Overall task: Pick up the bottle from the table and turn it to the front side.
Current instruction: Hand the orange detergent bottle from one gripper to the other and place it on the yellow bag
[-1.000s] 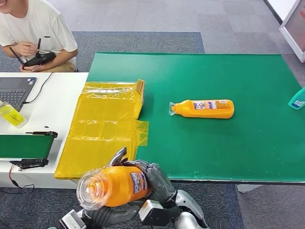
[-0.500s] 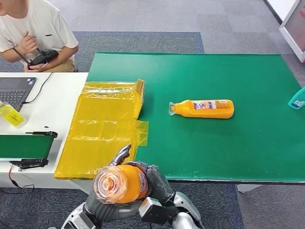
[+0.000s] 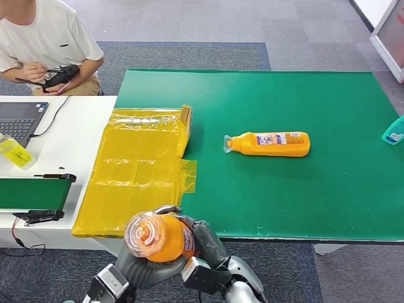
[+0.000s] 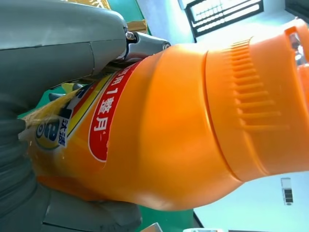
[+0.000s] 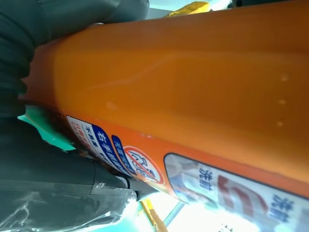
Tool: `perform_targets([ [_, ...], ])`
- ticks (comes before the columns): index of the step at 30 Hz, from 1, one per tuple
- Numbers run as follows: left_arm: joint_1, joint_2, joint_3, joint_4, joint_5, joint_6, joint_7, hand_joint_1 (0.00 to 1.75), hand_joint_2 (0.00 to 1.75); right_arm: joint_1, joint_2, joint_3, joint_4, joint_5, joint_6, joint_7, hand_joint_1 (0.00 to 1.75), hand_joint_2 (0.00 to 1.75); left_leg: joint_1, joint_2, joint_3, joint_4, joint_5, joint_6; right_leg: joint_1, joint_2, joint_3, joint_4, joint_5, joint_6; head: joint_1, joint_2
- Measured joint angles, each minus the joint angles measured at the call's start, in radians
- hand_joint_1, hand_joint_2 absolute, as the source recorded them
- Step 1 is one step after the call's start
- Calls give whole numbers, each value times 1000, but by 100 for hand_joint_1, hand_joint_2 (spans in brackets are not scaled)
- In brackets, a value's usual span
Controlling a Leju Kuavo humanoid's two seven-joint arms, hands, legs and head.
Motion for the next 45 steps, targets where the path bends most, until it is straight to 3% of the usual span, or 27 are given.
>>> perform_targets([
  [24,32,-89,94,-3,84,0,-27,175,175,-17,9,-5,-8,-1,12,14,172,175,0,0,0,0,0,0,0,0,0,0,0,0,0,0],
  [25,33,-90,95,-3,85,0,-27,175,175,-17,10,-5,-8,-1,12,14,142,175,0,0,0,0,0,0,0,0,0,0,0,0,0,0],
  [28,35,-92,99,-5,96,0,-31,175,175,-18,10,-5,-8,-1,12,16,14,175,0,0,0,0,0,0,0,0,0,0,0,0,0,0],
  [29,38,-95,104,-7,105,1,-36,175,175,-18,11,-5,-8,-1,12,18,0,175,0,0,0,0,0,0,0,0,0,0,0,0,0,0],
  [34,54,-142,189,-85,115,30,-75,175,175,-4,11,-24,-8,-25,10,48,0,175,0,0,0,0,0,0,0,0,0,0,0,0,0,0],
  [39,80,-195,301,-185,0,88,-116,175,175,17,12,-53,-14,-63,16,58,0,175,0,0,0,0,0,0,0,0,0,0,0,0,0,0],
  [42,87,-209,338,-229,-89,81,-99,175,175,35,12,-71,-35,-70,28,58,0,175,0,0,0,0,0,0,0,0,0,0,0,0,0,0],
  [45,65,-215,370,-245,-260,143,-32,175,175,40,12,-87,-58,-70,52,55,0,175,0,0,0,0,0,0,0,0,0,0,0,0,0,0],
])
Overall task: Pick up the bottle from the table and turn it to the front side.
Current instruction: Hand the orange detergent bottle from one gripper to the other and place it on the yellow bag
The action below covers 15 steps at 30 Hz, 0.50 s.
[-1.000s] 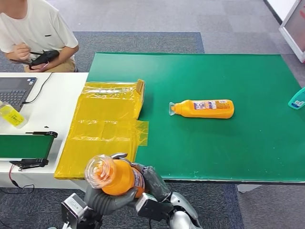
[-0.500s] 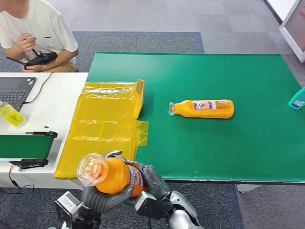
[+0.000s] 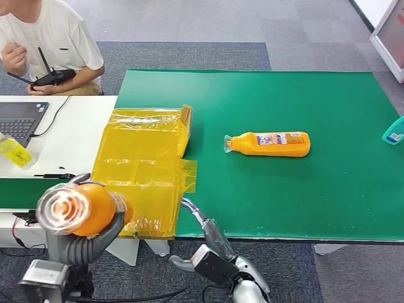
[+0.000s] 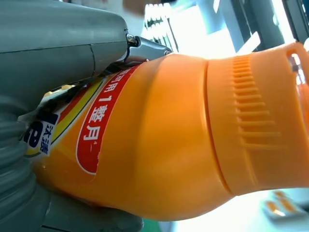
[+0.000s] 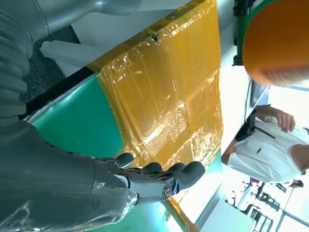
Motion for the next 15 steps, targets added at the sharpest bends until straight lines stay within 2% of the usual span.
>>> perform_targets([
  [4,-82,3,89,25,-188,79,122,175,175,-5,3,-10,-13,-1,31,-10,0,175,0,0,0,0,1,-1,0,0,0,0,1,-1,0,0],
  [10,-194,23,218,142,-327,85,139,175,175,-19,8,-19,-13,-13,50,-30,0,175,0,0,0,0,3,-2,1,0,-1,0,2,-1,0,0],
  [12,-236,38,227,190,-450,103,164,175,175,-23,8,-22,-13,-23,57,-41,0,175,0,0,0,0,3,-2,0,0,-1,0,3,-1,0,0],
  [15,-319,74,210,285,-750,154,253,175,175,-30,8,-27,-13,-31,78,-55,0,175,0,0,0,0,3,-2,0,0,-1,0,3,-1,0,0],
])
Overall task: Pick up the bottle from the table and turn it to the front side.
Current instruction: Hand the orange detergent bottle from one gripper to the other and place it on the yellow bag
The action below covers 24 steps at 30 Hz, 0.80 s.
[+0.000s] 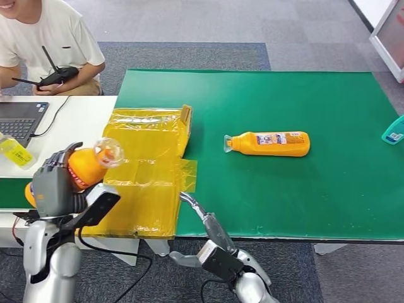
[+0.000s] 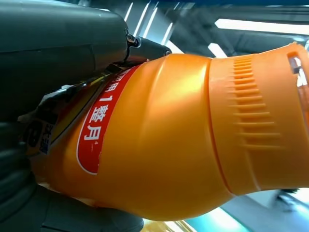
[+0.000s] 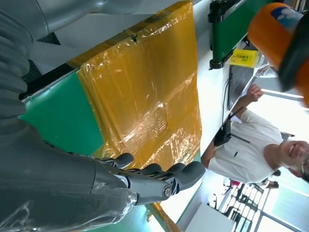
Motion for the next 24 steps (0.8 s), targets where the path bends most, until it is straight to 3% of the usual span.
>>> perform_targets([
  [3,-88,50,-46,117,-224,23,79,175,175,-19,0,0,4,0,16,-7,0,175,0,0,0,0,1,0,0,0,0,0,1,-1,0,0],
  [8,-200,103,-116,302,-281,39,90,175,175,-50,3,13,21,-9,28,-21,0,175,0,0,0,0,2,-1,0,0,-1,0,2,-1,0,0],
  [14,-323,110,-165,500,-238,43,63,175,175,-73,8,56,23,-24,28,-52,0,175,0,0,-1,0,2,-1,0,0,-1,1,2,-1,0,0],
  [19,-400,110,-202,638,-279,25,96,175,175,-81,8,75,21,-35,32,-52,0,175,0,0,-1,0,2,-1,0,0,-1,0,2,-1,0,0],
  [24,-455,107,-234,806,-297,63,139,175,175,-82,12,93,21,-52,54,-68,0,175,0,0,-1,0,2,-1,0,0,-1,1,2,-1,0,0],
])
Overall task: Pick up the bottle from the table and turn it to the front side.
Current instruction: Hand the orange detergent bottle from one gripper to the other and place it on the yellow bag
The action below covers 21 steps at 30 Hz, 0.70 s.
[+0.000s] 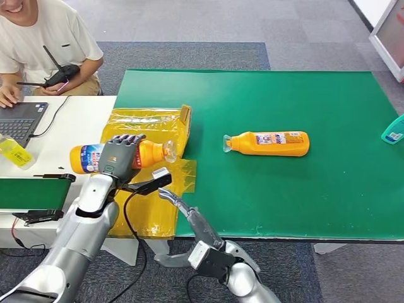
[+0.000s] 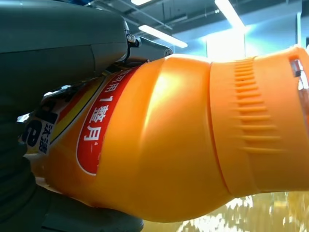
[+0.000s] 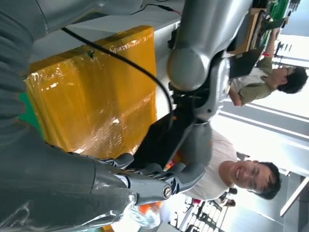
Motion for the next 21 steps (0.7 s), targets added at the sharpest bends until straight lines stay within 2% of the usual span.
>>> perform_targets([
  [5,-9,-9,-9,113,6,64,-8,175,175,4,4,42,-35,47,-32,2,0,175,0,0,0,0,0,0,0,0,0,0,0,0,0,0],
  [10,14,-34,-8,145,12,92,-39,175,175,-16,-8,134,-129,130,-70,10,0,175,0,0,-1,0,0,0,0,0,-1,0,0,0,0,0],
  [15,17,-61,-11,181,4,106,-29,175,175,-44,-34,227,-174,95,-44,33,0,175,0,0,-1,0,0,0,0,0,-1,0,0,0,0,0],
  [21,23,-70,-11,194,7,103,-27,175,175,-57,-57,286,-117,61,-44,26,0,175,0,0,-1,0,0,0,0,0,-1,0,0,0,0,0],
])
